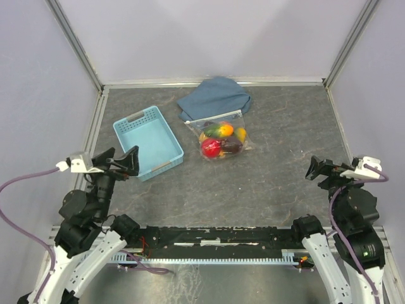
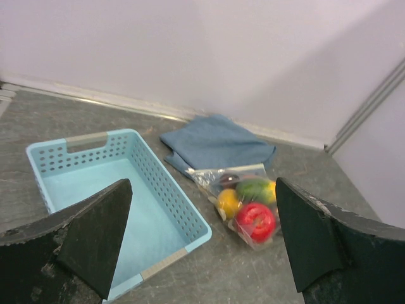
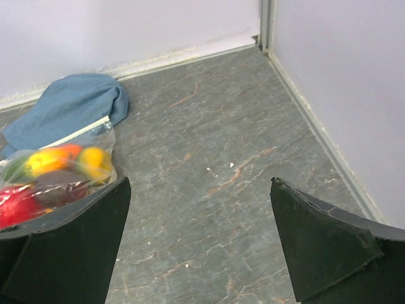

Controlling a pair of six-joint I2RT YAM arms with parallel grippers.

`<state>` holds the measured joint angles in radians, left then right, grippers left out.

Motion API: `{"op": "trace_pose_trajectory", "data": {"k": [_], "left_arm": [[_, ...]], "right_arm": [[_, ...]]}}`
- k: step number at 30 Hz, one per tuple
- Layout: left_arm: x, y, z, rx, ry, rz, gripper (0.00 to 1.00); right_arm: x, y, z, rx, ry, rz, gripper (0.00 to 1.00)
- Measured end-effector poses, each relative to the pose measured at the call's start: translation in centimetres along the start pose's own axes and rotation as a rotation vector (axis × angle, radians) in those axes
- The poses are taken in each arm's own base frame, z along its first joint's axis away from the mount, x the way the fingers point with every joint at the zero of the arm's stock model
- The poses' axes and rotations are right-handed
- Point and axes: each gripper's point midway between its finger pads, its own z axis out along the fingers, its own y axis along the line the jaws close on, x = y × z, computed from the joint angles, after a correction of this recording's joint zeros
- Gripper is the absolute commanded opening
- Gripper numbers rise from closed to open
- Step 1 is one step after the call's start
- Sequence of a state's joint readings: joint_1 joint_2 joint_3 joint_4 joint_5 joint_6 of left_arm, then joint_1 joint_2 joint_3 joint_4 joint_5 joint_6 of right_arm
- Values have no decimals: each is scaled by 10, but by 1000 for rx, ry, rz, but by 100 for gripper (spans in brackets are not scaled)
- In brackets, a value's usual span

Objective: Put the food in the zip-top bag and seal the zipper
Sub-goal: Reset both arms

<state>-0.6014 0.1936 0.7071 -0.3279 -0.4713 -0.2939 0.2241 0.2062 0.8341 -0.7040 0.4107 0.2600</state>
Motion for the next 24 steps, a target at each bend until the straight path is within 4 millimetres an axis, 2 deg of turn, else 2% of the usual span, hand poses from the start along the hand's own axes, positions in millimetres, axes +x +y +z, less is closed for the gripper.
{"op": "trace_pose_trajectory", "data": {"k": [5, 9, 19, 24], "left_arm": [[-7, 9, -9, -21, -47, -9, 100], [-1, 16, -12, -37, -53, 10, 100], [-7, 38, -14, -141, -94, 37, 100], [-8, 40, -13, -155, -99, 44, 100]], "right_arm": [[-5, -11, -9, 31, -51, 2, 99], [4, -17, -9, 53, -53, -4, 99], [9, -20, -7, 69, -44, -15, 99], [10, -21, -7, 76, -43, -19, 99]]}}
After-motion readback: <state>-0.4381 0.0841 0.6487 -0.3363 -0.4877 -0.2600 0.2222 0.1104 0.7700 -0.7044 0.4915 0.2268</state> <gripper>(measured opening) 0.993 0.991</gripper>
